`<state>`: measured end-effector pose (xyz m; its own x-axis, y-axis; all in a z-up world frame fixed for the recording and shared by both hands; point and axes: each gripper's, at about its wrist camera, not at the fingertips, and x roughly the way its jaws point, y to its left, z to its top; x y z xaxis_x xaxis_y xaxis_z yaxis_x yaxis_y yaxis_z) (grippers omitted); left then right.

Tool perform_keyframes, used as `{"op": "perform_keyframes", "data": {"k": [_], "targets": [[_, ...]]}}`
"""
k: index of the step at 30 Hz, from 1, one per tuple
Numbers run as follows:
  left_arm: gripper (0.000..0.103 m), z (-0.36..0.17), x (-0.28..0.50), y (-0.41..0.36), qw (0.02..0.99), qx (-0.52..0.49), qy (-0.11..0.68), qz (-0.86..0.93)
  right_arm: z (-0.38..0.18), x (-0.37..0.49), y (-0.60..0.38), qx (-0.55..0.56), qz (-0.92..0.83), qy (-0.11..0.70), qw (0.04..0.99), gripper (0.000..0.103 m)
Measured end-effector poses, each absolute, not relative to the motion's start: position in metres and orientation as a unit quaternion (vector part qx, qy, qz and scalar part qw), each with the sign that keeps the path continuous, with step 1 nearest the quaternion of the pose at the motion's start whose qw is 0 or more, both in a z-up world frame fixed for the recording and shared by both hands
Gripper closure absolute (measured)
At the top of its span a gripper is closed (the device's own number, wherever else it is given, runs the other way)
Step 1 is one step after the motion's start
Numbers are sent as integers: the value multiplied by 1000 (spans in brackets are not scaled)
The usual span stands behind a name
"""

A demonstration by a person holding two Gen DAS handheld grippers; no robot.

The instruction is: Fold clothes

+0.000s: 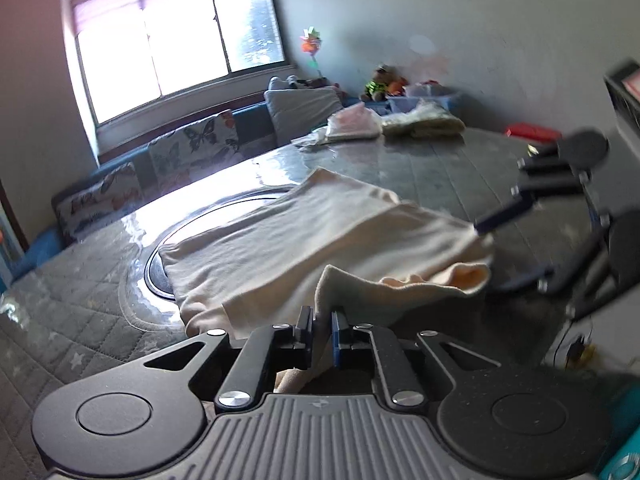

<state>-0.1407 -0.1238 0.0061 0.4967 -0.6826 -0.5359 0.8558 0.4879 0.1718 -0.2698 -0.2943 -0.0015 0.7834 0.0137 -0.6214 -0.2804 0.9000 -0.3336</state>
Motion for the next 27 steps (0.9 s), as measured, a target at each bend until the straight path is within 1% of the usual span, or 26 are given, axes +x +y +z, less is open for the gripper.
{"op": "perform_keyframes", "data": {"k": [3,6,9,10,12,13,16,18,20,24,27], "targets": [[93,9,-131,-128,839,198,212,-460,-3,-261,-293,-203,85,313,924,43],[93,9,-124,-132,839,193,219,-459,-4,-250,-294,-189,90,309,928,48],[93,6,-119,-130,838,189,228,-458,-5,-238,-297,-165,97,311,931,62],[93,6,-118,-129,837,189,229,-459,-4,-234,-299,-153,95,315,932,69],[89,5,-121,-125,834,197,226,-463,1,-225,-309,-115,96,323,935,77],[87,4,-122,-122,833,201,223,-464,3,-222,-313,-98,100,327,935,84],[83,2,-128,-112,832,215,214,-465,10,-212,-325,-54,107,335,934,87],[68,-1,-131,-108,832,224,210,-463,14,-207,-331,-36,108,337,935,88],[61,-5,-135,-105,832,234,205,-460,18,-205,-332,-28,107,336,935,88],[56,-9,-143,-105,832,262,179,-456,23,-203,-331,-27,107,329,938,89],[55,-13,-148,-111,829,291,153,-453,26,-204,-330,-27,104,323,940,89]]}}
